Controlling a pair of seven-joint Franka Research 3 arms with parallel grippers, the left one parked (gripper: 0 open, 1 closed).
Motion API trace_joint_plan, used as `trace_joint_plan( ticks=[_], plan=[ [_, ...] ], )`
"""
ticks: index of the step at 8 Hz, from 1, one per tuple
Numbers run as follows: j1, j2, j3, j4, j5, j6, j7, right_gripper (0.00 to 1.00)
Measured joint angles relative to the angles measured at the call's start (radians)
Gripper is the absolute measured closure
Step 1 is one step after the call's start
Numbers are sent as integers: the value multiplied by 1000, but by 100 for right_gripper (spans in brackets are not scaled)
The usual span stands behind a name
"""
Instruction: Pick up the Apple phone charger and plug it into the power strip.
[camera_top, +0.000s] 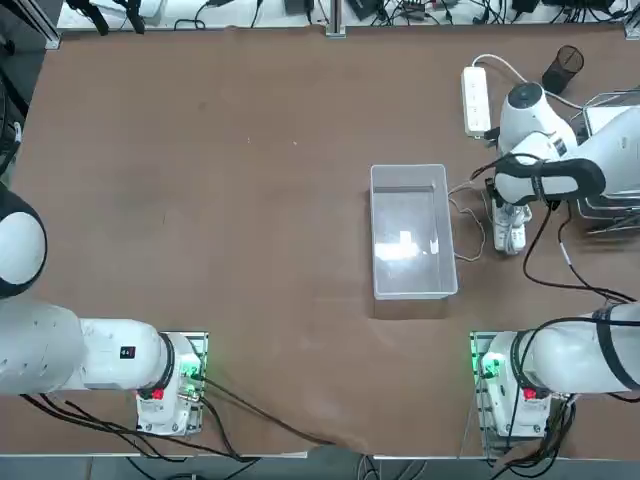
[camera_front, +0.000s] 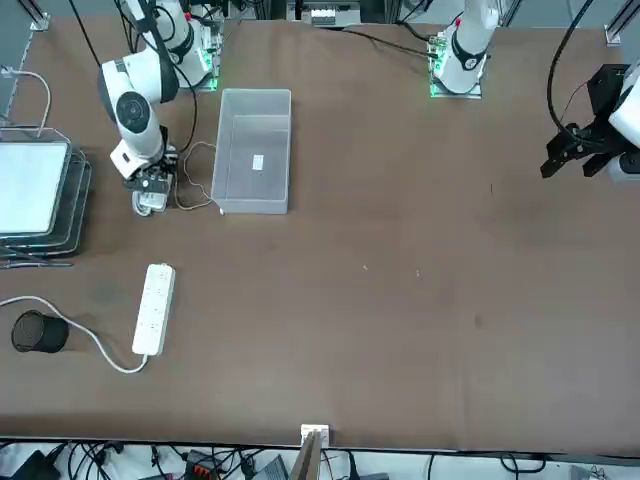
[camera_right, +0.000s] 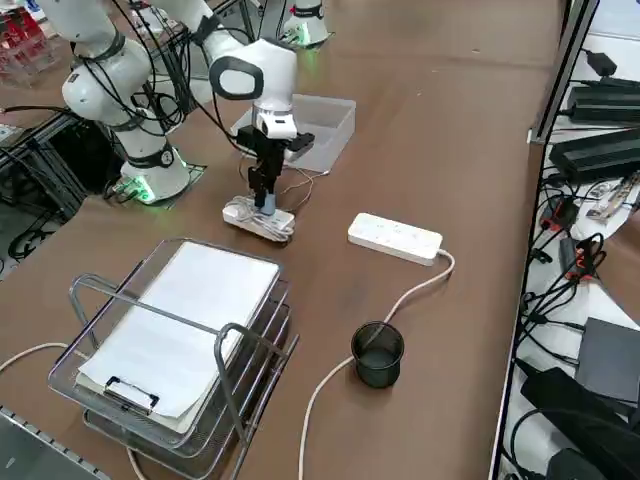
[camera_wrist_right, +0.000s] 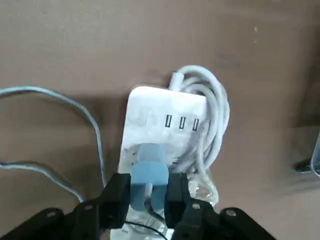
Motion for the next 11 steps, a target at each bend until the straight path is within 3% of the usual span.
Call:
trace_joint_plan(
  ticks=[8, 11],
  plan=[
    [28, -6, 5, 46, 0, -2, 70, 63],
    [30, -59, 4, 95, 26, -69, 69, 63]
  ],
)
